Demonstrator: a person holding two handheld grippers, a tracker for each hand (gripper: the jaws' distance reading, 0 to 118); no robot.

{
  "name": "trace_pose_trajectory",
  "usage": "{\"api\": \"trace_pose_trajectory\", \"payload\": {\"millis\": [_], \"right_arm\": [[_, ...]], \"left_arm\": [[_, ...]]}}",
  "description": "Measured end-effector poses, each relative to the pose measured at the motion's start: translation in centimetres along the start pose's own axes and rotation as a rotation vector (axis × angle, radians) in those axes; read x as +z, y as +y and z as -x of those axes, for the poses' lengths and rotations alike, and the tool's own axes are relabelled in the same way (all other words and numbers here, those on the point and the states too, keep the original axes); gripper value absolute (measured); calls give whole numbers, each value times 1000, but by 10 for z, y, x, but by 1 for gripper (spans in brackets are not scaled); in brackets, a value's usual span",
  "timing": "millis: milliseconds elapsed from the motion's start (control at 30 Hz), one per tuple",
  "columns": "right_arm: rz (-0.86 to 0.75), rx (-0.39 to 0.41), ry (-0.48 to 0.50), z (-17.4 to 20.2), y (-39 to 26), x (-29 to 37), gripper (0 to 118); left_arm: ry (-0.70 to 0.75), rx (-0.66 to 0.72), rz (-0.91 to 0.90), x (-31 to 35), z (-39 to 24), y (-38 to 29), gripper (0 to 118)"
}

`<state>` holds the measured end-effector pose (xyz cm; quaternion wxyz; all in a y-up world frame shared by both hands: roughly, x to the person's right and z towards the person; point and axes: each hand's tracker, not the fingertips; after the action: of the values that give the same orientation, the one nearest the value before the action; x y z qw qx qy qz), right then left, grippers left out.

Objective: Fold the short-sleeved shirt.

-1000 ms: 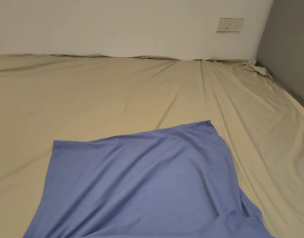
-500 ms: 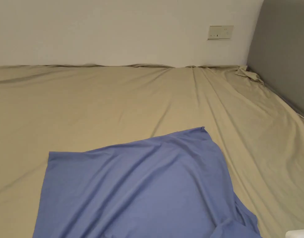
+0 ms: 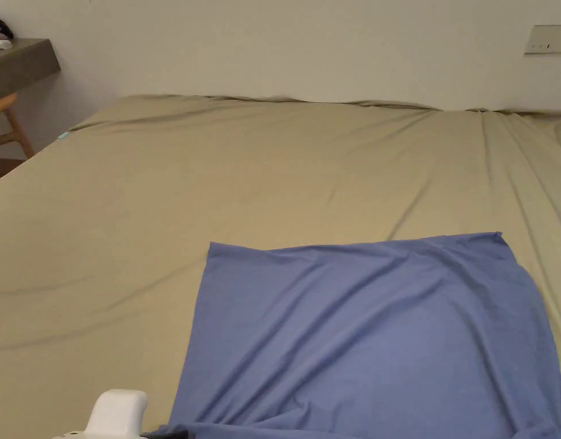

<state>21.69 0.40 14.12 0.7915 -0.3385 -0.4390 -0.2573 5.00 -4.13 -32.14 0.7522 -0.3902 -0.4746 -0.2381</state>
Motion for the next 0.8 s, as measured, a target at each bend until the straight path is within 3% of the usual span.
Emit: {"api": "trace_pose_trajectory", "payload": {"millis": [200, 233, 267, 300, 333, 467, 500, 533, 567, 667, 800], "right_arm": [[22, 5, 14, 4, -1, -7, 2], [31, 5, 16, 9, 0, -7, 2], [40, 5, 21, 9, 0, -7, 2], [43, 3, 22, 9, 0, -6, 2], [49, 1, 24, 8, -1, -6, 2], [71, -16, 19, -2, -7, -10, 2], [77, -23, 10, -6, -8, -12, 9], [87, -35, -6, -11, -9, -12, 97], [107, -34, -49, -15, -10, -13, 118], [112, 56, -150, -19, -14, -12, 118], [168, -86, -127, -56, -20, -41, 118]], "left_arm": [[-72, 48, 98, -44, 9, -10, 84], [-82, 15, 121, -47, 6, -12, 60], [-99, -2, 109, -48, 2, -13, 22], [-93, 24, 98, -47, 1, -13, 8], [-112, 74, 79, -44, -1, -12, 8], [-91, 39, 66, -35, -5, -6, 8], [-95, 48, 63, -32, -5, -5, 8], [-98, 52, 55, -28, -5, -4, 8], [-98, 53, 51, -24, -5, -3, 8], [-98, 46, 40, -17, -6, 0, 8], [-87, 22, 39, -14, -13, 3, 8]]}}
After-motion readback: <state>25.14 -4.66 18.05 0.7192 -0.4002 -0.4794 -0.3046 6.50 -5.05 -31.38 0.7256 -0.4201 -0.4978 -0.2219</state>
